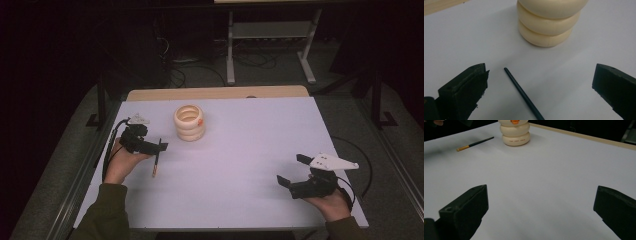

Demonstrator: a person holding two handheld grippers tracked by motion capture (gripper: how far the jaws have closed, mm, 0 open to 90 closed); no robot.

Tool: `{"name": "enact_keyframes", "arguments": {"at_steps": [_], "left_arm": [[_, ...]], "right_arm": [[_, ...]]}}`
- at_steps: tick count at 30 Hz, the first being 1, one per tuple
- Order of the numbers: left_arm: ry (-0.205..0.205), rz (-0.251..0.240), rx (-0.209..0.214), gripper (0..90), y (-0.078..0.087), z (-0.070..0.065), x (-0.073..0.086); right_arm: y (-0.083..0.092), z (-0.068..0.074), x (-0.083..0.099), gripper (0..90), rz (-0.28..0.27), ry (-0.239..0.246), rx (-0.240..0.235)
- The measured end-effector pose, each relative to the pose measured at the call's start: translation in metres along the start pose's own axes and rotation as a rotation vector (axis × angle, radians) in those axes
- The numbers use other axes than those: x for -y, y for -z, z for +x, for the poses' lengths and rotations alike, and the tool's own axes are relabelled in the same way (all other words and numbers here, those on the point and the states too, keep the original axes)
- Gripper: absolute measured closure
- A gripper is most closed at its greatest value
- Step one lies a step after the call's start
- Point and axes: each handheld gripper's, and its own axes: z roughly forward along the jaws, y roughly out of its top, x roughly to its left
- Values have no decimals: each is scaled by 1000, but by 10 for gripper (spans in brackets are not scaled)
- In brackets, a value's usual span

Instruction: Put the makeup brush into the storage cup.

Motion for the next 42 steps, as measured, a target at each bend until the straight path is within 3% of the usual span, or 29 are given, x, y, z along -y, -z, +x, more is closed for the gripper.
{"name": "enact_keyframes", "arguments": {"at_steps": [7,12,18,22,30,42], "left_arm": [[6,56,-12,0,-3,0,1],[32,82,-14,0,-5,0,2],[32,118,-25,60,-6,0,2],[53,147,-30,139,-7,1,3],[89,188,-42,174,-7,3,4],[143,298,-47,348,-8,5,6]], "right_arm": [[0,0,0,0,1,-1,0],[0,0,0,0,1,-1,0],[0,0,0,0,2,-2,-1],[0,0,0,0,1,-2,-1],[0,0,0,0,4,-7,-1],[0,0,0,0,1,-7,1]]}}
